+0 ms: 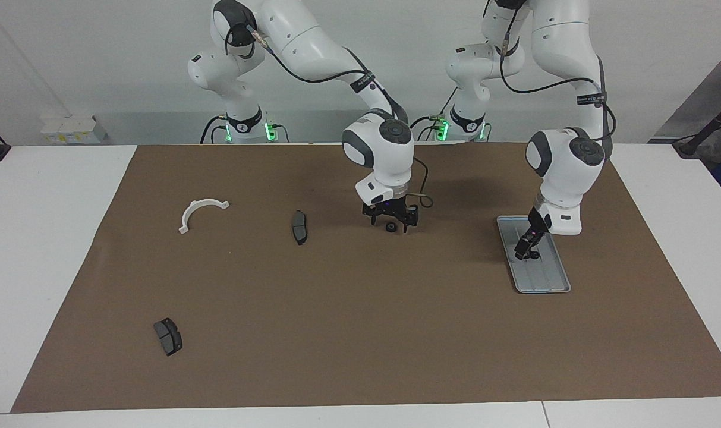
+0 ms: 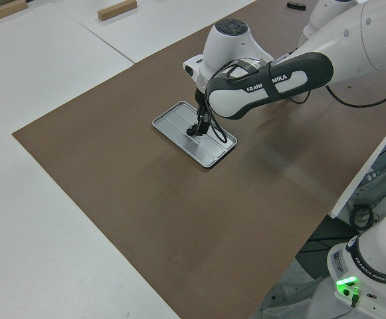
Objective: Place bearing gear from tray to pile
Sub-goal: 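Grasp the centered gear with the right gripper while the left gripper returns to tray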
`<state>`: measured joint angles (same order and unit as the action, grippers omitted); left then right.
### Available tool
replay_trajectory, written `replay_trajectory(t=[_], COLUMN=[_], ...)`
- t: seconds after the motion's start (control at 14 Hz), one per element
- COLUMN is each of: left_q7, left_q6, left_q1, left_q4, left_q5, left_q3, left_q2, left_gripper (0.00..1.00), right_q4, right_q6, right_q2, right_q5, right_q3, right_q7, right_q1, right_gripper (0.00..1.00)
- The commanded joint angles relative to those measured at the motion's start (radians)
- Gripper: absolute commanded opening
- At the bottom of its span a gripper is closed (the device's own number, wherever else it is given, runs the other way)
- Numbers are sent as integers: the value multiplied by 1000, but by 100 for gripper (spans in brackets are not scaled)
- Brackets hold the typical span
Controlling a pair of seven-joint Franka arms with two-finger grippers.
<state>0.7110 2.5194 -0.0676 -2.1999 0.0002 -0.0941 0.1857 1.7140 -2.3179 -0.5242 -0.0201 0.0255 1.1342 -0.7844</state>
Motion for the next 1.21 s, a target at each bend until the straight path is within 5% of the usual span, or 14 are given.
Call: replay_trajectory(t=[0.0, 0.36, 0.71, 1.0, 1.14], left_q7=[61, 57, 57, 59, 61], left_q6=[45, 45, 55, 56, 58], left_q1=[23, 22, 12, 9, 8], left_q4=[-47, -52, -52, -41, -40], left_q5=[-3, -3, -2, -3, -3], left_q3=[10, 10, 11, 11, 11], left_q2=[-20, -18, -14, -12, -11], left_gripper=[74, 46, 32, 25, 25], right_q4=[-7, 1, 9, 7, 9], right_q6=[-9, -14, -26, -6, 2], right_q2=[-10, -10, -10, -7, -5], right_q5=[-26, -43, -60, -83, -125], right_q3=[4, 4, 4, 5, 5], right_q7=[30, 29, 30, 29, 24], right_q1=[-6, -7, -6, -6, 2], right_gripper=[87, 72, 47, 1, 0])
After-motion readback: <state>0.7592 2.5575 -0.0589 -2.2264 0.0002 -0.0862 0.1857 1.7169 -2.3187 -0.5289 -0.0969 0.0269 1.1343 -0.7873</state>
